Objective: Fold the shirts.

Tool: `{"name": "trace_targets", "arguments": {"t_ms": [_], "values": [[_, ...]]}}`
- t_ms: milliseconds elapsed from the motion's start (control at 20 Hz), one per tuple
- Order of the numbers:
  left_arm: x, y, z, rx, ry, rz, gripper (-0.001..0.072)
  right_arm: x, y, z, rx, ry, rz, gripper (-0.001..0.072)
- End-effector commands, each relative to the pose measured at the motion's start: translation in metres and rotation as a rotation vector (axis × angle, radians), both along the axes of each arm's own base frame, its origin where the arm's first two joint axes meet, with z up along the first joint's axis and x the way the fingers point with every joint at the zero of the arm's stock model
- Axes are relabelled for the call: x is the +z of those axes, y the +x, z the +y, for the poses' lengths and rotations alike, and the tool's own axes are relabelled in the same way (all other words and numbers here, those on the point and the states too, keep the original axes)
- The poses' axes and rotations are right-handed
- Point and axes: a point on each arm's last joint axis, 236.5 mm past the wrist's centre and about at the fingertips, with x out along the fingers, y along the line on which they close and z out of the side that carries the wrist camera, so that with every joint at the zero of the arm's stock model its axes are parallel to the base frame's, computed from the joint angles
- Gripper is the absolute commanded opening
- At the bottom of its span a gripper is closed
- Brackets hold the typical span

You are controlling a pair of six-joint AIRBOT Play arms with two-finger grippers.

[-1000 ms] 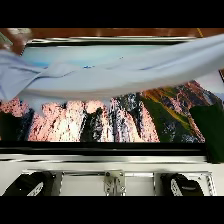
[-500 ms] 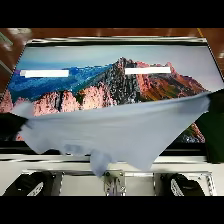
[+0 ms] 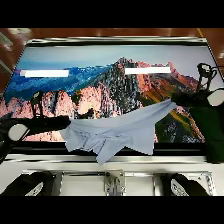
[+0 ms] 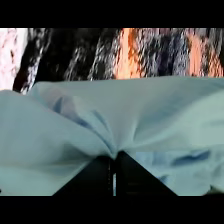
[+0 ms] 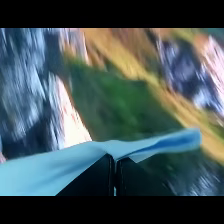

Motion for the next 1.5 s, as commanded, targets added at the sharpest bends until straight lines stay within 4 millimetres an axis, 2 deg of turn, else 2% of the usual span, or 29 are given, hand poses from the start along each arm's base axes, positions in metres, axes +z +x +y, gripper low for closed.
{"name": "trace_targets", "arguments": {"t_ms": [0,100,200,250,300,350,400,550,650,750,800,900,1000,1100,1200,1450], "values": [[-0.027,0.058,-0.006,0.106,-0.056,-0.099,0.0035,-0.016,0.068,0.000,-0.236,0.244,-0.162,0.0061],[-0.067,0.058,-0.010,0.178,-0.086,0.026,0.0035,-0.047,0.069,0.009,-0.264,0.309,-0.081,0.0060],[-0.097,0.048,-0.019,0.236,-0.135,0.159,0.0039,-0.076,0.057,0.018,-0.246,0.325,0.029,0.0077],[-0.102,0.044,-0.022,0.255,-0.159,0.198,0.0118,-0.081,0.053,0.021,-0.235,0.326,0.057,0.0087],[-0.102,0.042,-0.019,0.248,-0.155,0.214,0.0321,-0.082,0.048,0.024,-0.218,0.326,0.076,0.0222],[-0.098,0.040,-0.011,0.225,-0.138,0.228,0.0562,-0.083,0.041,0.024,-0.184,0.307,0.098,0.0570],[-0.091,0.038,0.001,0.197,-0.119,0.247,0.0686,-0.084,0.030,0.021,-0.151,0.285,0.133,0.0677],[-0.064,0.018,0.056,0.117,-0.079,0.343,0.0686,-0.081,-0.010,-0.002,-0.089,0.246,0.246,0.0677],[-0.046,0.004,0.092,0.120,-0.073,0.337,0.0669,-0.078,-0.049,-0.019,-0.033,0.230,0.354,0.0676],[-0.039,-0.019,0.111,0.117,-0.073,0.350,0.0669,-0.079,-0.089,-0.030,0.016,0.252,0.476,0.0675],[-0.045,-0.036,0.112,0.101,-0.081,0.389,0.0669,-0.078,-0.104,-0.032,0.039,0.275,0.522,0.0675],[-0.066,-0.060,0.099,0.064,-0.118,0.457,0.0667,-0.076,-0.119,-0.036,0.045,0.305,0.564,0.0675],[-0.085,-0.067,0.070,0.061,-0.213,0.457,0.0667,-0.076,-0.117,-0.038,0.034,0.307,0.555,0.0675],[-0.102,-0.067,0.048,0.094,-0.270,0.433,0.0667,-0.074,-0.109,-0.034,0.030,0.322,0.526,0.0675],[-0.115,-0.066,0.035,0.099,-0.268,0.417,0.0667,-0.074,-0.102,-0.036,0.009,0.322,0.501,0.0673],[-0.127,-0.051,0.013,0.118,-0.285,0.386,0.0652,-0.075,-0.096,-0.041,-0.021,0.313,0.478,0.0673]]}}
